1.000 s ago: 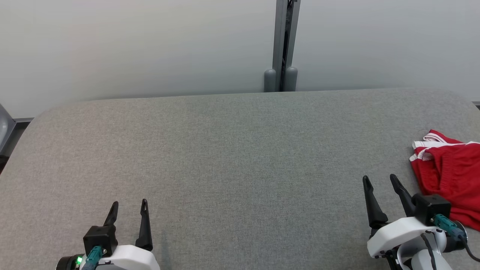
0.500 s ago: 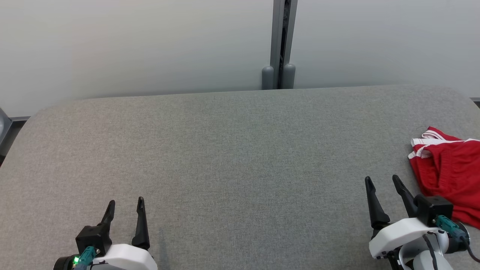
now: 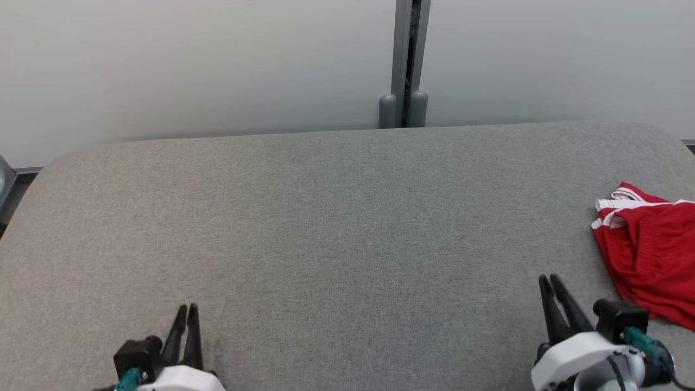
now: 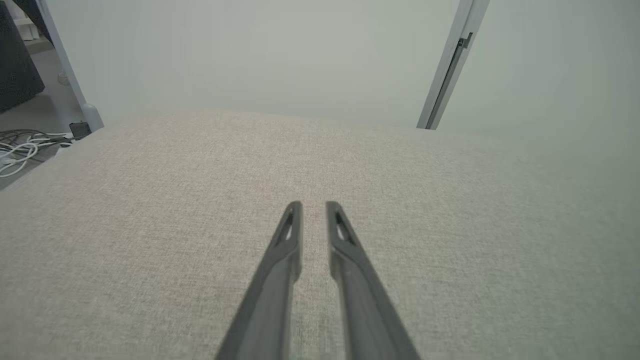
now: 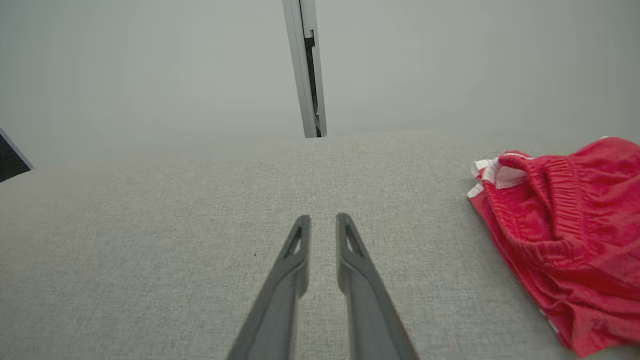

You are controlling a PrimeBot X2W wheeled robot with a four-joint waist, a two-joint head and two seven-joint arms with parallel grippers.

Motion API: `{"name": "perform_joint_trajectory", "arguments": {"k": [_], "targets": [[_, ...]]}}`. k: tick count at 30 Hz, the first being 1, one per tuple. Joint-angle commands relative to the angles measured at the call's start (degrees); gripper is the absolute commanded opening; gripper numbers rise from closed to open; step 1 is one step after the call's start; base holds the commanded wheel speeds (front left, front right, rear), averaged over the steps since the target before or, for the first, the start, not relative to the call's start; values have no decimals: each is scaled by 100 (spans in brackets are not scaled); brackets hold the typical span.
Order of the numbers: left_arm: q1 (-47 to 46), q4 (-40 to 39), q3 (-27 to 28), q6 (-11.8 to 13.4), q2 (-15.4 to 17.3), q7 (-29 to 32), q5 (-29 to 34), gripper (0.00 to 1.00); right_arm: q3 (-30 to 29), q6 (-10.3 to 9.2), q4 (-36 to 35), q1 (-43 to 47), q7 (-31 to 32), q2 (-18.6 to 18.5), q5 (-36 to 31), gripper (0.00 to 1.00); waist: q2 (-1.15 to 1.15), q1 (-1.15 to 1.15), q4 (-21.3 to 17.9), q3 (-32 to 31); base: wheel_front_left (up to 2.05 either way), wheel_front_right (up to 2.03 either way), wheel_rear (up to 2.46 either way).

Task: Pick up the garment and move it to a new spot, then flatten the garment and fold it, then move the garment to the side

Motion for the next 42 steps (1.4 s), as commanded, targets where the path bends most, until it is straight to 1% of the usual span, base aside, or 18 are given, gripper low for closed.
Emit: {"name": "perform_joint_trajectory", "arguments": {"k": [1, 3, 4, 22, 42], "targets": [[1, 45, 35, -13, -10, 54, -95, 0, -40, 0, 38, 13, 49, 11, 98, 0, 0, 0, 0, 0, 0, 0, 0], [-37, 41, 89, -39, -8, 140, -310, 0, -95, 0, 23, -8, 141, 9, 323, 0, 0, 0, 0, -1, 0, 0, 0], [-37, 41, 89, -39, -8, 140, -310, 0, -95, 0, 23, -8, 141, 9, 323, 0, 0, 0, 0, -1, 0, 0, 0], [-89, -284, 252, -252, 7, 582, -2108, 0, -217, 0, -442, 138, 587, -12, 2235, 0, 0, 0, 1, -2, 0, 0, 0], [-177, -546, 446, -447, 21, 1027, -3768, 0, -380, 0, -824, 232, 1041, -32, 3995, 0, 0, 0, 3, -3, 0, 0, 0]]}}
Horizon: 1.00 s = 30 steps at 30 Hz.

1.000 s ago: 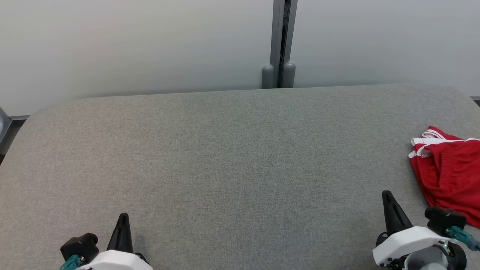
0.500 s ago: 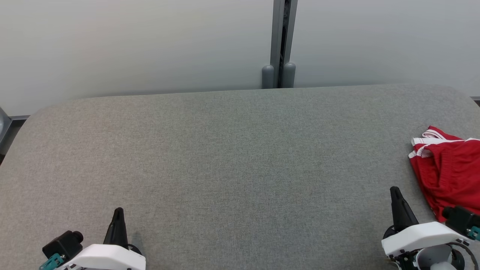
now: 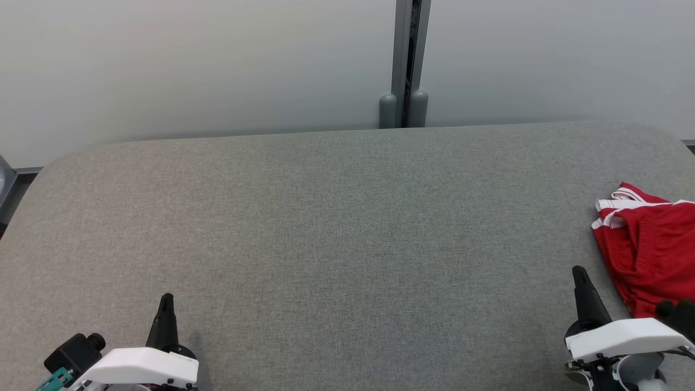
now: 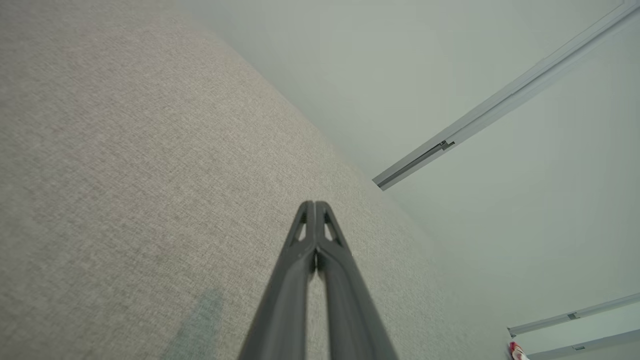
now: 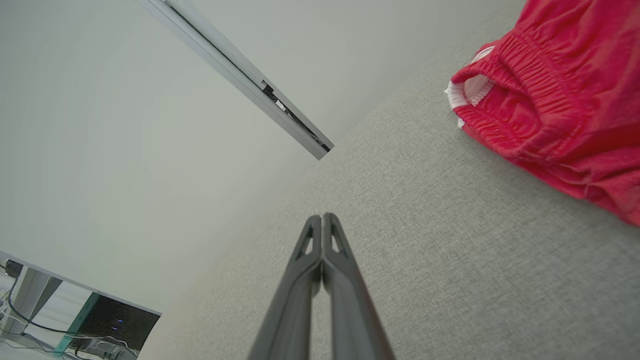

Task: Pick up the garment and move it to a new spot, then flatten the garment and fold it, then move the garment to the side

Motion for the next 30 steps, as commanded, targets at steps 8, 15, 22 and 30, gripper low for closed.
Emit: {"name": "perform_joint_trajectory", "arguments": {"k": [8, 15, 22, 30], "targets": [[-211, -176, 104, -93, 43, 155, -613, 0, -78, 1, -227, -10, 175, -60, 652, 0, 0, 0, 1, -1, 0, 0, 0], [-236, -244, 155, -148, 47, 273, -1051, 0, -124, 1, -325, 14, 296, -65, 1124, 0, 0, 0, 1, -1, 0, 0, 0], [-253, -309, 206, -199, 51, 385, -1470, 0, -169, 1, -421, 42, 412, -70, 1566, 0, 0, 0, 2, -1, 0, 0, 0], [-280, -375, 259, -253, 55, 514, -1916, 0, -213, 1, -515, 71, 534, -76, 2037, 0, 0, 0, 2, -2, 0, 0, 0]]}}
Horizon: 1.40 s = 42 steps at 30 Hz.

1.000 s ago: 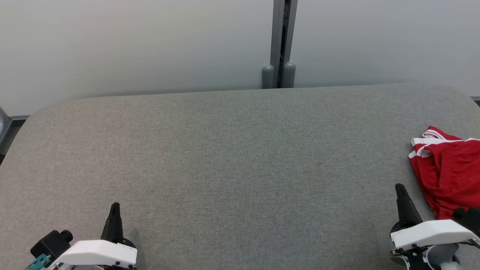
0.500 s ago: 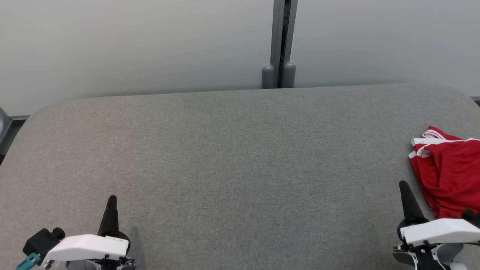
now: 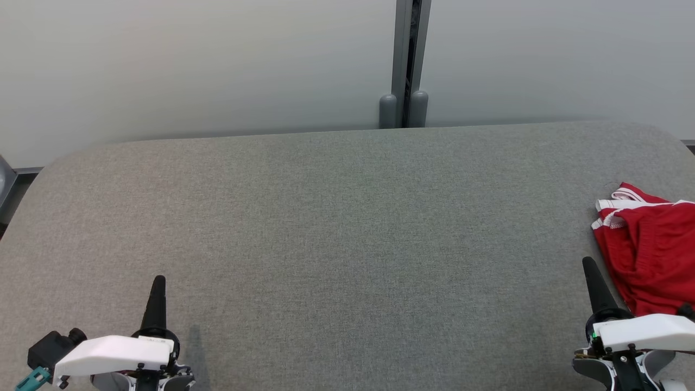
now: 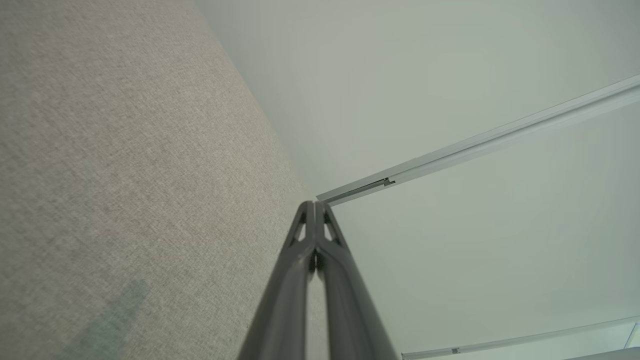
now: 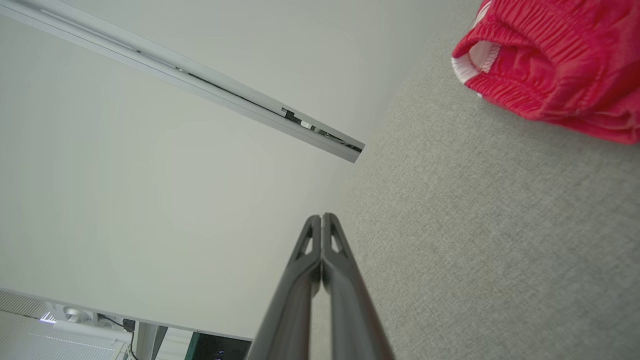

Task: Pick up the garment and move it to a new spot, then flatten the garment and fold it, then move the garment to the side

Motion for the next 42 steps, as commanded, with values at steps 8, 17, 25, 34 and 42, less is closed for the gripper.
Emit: {"name": "perform_joint_trajectory", "arguments": {"k": [8, 17, 25, 34, 42], "targets": [[-177, -134, 85, -90, 41, 136, -496, 0, -64, 1, -166, 28, 141, -60, 514, 0, 0, 0, 1, -1, 0, 0, 0], [-184, -200, 135, -142, 45, 255, -925, 0, -109, 0, -257, 49, 261, -65, 977, 0, 0, 0, 1, -1, 0, 0, 0], [-207, -248, 175, -176, 48, 343, -1248, 0, -144, 0, -333, 73, 357, -68, 1311, 0, 0, 0, 2, -2, 0, 0, 0], [-223, -304, 218, -220, 51, 444, -1622, 0, -183, 0, -409, 93, 463, -73, 1716, 0, 0, 0, 2, -2, 0, 0, 0], [-233, -353, 257, -264, 54, 538, -1945, 0, -212, 0, -483, 115, 544, -76, 2051, 0, 0, 0, 3, -3, 0, 0, 0]]}}
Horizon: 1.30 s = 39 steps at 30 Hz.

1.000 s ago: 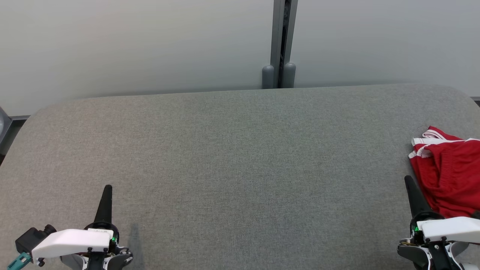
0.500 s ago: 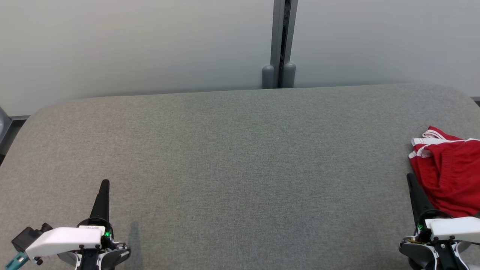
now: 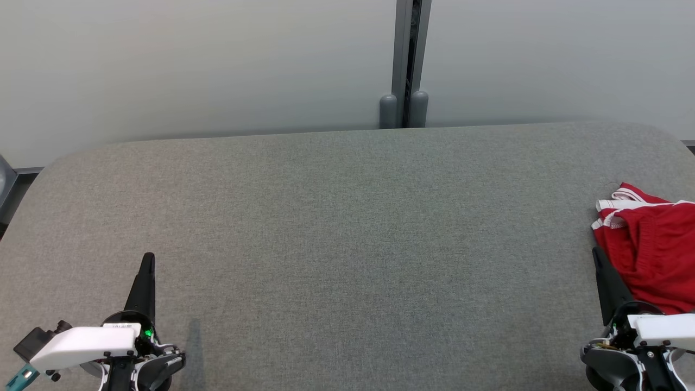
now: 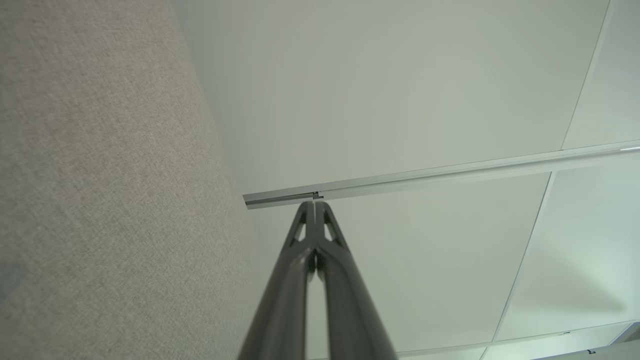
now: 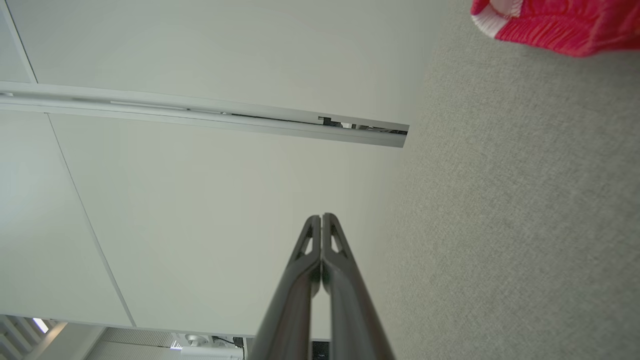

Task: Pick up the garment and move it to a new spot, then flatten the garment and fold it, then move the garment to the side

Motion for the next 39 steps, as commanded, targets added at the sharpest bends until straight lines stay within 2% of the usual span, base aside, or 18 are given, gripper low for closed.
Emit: {"name": "perform_joint_trajectory", "arguments": {"k": [1, 13, 39], "targets": [[-102, -52, 40, -40, 36, 35, -126, 0, -27, 0, -62, 34, 45, -53, 133, 0, 0, 0, 0, 0, 0, 0, 0], [-122, -118, 91, -101, 39, 155, -563, 0, -67, 0, -151, 69, 162, -58, 601, 0, 0, 0, 1, -1, 0, 0, 0], [-117, -111, 88, -87, 39, 158, -544, 0, -65, 0, -148, 68, 162, -58, 571, 0, 0, 0, 1, -1, 0, 0, 0]]}}
